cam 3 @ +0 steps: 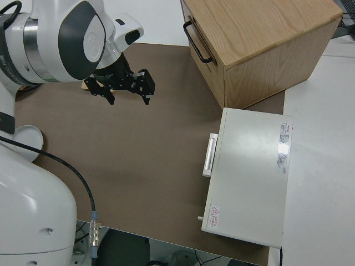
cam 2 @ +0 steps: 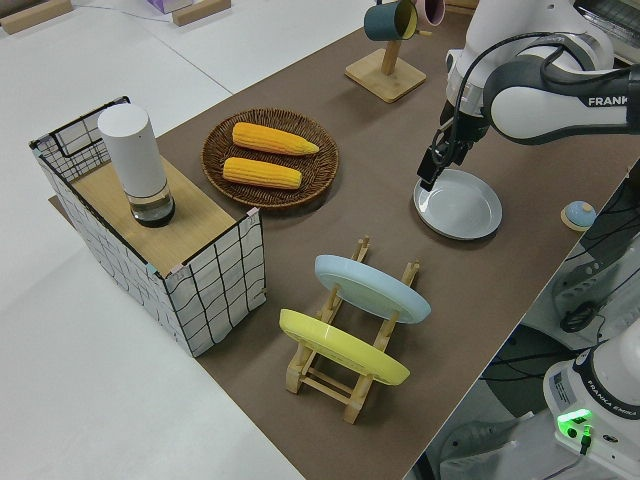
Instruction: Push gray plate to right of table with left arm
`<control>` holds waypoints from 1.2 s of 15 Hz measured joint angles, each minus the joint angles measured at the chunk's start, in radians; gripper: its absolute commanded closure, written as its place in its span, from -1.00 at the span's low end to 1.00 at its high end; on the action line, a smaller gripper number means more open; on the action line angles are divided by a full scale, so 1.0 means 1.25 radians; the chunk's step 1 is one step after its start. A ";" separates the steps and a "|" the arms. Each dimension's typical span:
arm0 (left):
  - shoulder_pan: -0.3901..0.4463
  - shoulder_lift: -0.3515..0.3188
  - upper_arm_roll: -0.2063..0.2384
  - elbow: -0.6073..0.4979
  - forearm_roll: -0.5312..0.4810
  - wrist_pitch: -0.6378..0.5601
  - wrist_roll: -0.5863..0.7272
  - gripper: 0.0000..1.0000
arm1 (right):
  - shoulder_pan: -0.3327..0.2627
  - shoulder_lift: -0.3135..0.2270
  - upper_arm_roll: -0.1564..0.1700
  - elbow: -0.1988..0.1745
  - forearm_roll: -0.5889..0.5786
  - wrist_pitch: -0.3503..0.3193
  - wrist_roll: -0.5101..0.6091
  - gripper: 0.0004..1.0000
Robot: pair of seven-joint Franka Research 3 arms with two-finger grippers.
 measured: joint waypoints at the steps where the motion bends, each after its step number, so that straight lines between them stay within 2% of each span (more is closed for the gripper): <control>1: 0.000 -0.001 0.000 -0.011 0.000 0.014 0.000 -0.99 | 0.000 0.000 0.000 0.000 0.000 0.000 0.000 -0.97; 6: -0.013 0.004 -0.003 -0.123 0.000 0.153 -0.007 -0.99 | 0.000 0.000 0.000 0.000 0.000 0.000 0.000 -0.97; 18: -0.020 0.087 -0.003 -0.194 0.000 0.316 -0.012 -0.97 | 0.000 0.000 0.000 0.000 0.000 0.000 0.000 -0.97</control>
